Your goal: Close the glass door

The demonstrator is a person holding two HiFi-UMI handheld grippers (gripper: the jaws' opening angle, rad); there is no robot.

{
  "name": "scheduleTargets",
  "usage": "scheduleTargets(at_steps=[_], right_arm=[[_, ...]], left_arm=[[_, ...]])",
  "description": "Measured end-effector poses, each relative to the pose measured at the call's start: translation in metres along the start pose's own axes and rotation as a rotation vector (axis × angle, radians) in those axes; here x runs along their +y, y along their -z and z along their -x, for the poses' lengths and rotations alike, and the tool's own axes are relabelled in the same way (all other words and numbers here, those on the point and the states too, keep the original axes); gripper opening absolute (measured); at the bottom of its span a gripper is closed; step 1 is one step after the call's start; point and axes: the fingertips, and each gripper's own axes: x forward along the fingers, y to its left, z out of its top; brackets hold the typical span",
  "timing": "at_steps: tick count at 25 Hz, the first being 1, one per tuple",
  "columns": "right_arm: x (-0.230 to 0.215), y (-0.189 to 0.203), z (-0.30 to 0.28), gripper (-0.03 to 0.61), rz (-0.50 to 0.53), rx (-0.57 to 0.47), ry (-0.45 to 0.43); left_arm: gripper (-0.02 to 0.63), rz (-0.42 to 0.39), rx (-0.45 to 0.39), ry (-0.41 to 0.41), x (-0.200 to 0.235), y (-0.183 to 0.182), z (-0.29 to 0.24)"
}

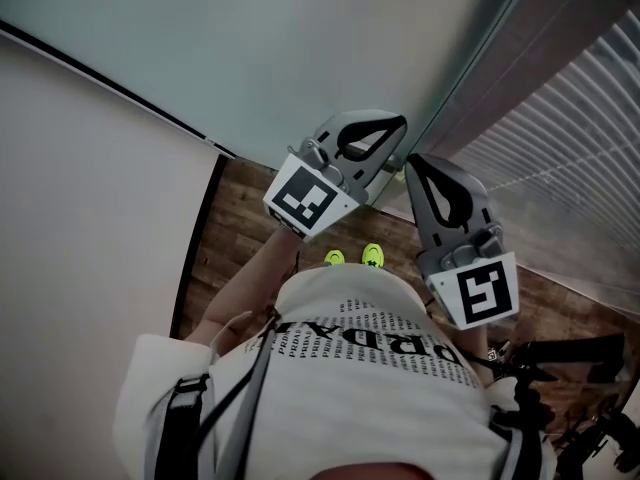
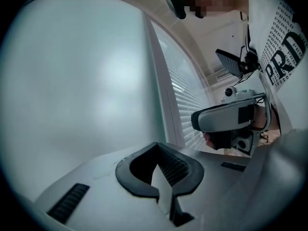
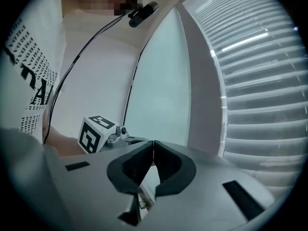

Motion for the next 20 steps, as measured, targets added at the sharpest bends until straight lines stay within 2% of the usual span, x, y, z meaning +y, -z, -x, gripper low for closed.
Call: scheduleTargets(at_steps=[12,20], right_arm=[[-0.004,-0.001,-0.005,0.0,-0.006,0.021,0.033],[-0.008,-0.003,-0.007,0.0,0.005,-0.004,0.056]], left_arm=[[0.0,0.0,-0.001,-0.022,0.01,0.002,-0.013],[-0.001,-0.001,0.003,-0.032,0.008,0.001,-0.007]])
